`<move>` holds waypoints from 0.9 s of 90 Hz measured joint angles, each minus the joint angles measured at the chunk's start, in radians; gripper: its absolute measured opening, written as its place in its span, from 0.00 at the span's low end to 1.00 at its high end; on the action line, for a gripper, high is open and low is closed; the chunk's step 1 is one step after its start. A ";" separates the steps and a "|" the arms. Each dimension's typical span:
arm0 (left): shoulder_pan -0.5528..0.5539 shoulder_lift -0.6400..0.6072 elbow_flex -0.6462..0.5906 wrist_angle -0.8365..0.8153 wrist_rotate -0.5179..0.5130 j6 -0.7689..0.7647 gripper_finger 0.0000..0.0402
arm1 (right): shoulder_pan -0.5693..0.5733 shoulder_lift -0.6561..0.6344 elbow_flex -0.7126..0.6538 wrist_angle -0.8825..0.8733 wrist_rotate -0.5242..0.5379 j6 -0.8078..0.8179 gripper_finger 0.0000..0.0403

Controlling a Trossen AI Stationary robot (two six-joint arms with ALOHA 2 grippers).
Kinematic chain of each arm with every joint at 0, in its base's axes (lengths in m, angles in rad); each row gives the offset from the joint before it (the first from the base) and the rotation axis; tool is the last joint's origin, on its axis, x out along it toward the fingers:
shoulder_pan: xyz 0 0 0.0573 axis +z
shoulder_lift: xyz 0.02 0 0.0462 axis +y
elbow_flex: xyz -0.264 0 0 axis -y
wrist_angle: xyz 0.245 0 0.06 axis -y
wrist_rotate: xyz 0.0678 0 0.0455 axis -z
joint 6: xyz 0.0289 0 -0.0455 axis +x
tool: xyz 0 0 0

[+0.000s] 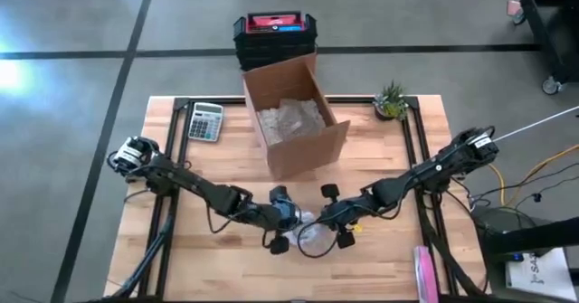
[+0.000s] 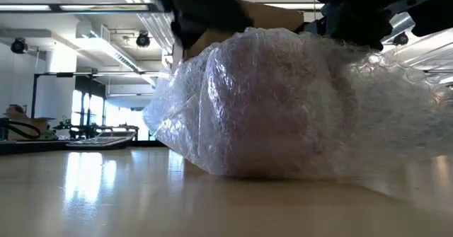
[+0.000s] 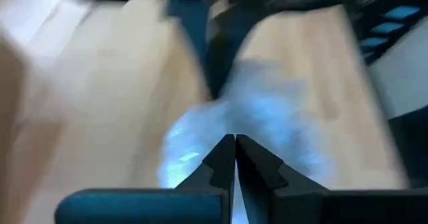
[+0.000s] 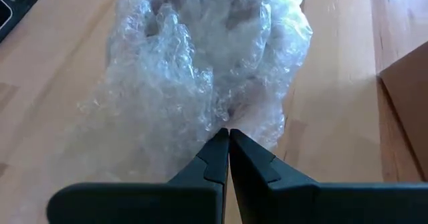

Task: Wrap mug
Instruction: Wrap the purple mug with the bubble wrap

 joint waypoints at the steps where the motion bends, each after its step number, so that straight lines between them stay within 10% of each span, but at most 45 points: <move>1: 0.001 0.000 0.000 0.002 -0.003 0.001 0.00 | 0.000 0.000 0.000 0.000 0.000 0.000 0.00; 81: 0.010 0.119 0.002 0.095 0.002 0.028 0.00 | 0.034 -0.053 0.191 -0.067 0.007 -0.016 0.00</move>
